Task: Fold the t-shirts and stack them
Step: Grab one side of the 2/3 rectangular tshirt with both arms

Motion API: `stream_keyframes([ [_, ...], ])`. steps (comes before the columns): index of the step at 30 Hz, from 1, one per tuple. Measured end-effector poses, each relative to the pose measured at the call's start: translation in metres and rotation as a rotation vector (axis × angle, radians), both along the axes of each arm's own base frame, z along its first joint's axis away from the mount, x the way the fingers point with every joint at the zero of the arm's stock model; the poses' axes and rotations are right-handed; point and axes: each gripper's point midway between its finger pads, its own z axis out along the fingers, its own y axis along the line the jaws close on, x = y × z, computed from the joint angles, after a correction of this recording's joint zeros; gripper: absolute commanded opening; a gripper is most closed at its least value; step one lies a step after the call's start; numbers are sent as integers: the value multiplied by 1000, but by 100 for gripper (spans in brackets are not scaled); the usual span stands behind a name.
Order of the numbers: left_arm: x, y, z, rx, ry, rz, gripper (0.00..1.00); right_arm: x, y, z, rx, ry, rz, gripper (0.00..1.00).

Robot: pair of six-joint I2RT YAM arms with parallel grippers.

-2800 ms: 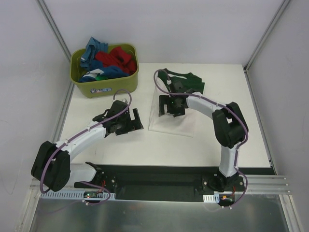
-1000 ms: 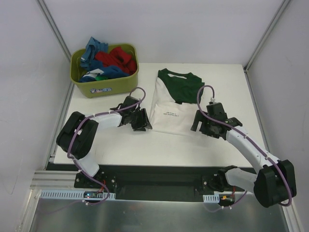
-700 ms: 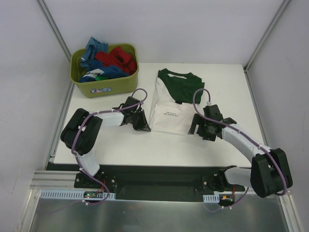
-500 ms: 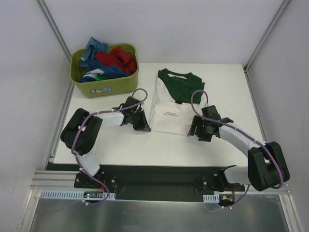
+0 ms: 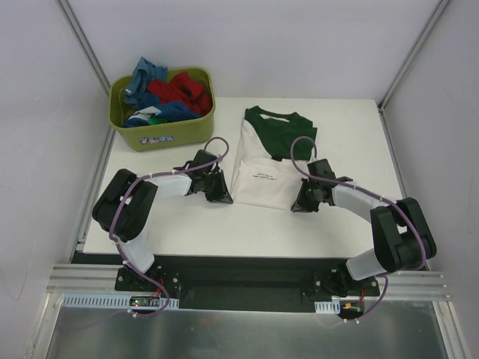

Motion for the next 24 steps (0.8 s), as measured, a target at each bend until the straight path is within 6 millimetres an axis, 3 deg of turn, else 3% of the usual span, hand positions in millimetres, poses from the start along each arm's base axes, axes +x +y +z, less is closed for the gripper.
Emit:
stream_keyframes([
  [6,-2,4,0,6,-12,6,0,2,8,0,36,5,13,1],
  [10,-13,13,1,20,-23,20,0,-8,13,2,64,15,38,1],
  [18,-67,34,13,29,-82,38,0,-60,32,27,69,16,166,1],
  [24,-112,34,35,-10,-162,31,0,-97,33,53,57,-2,187,1],
])
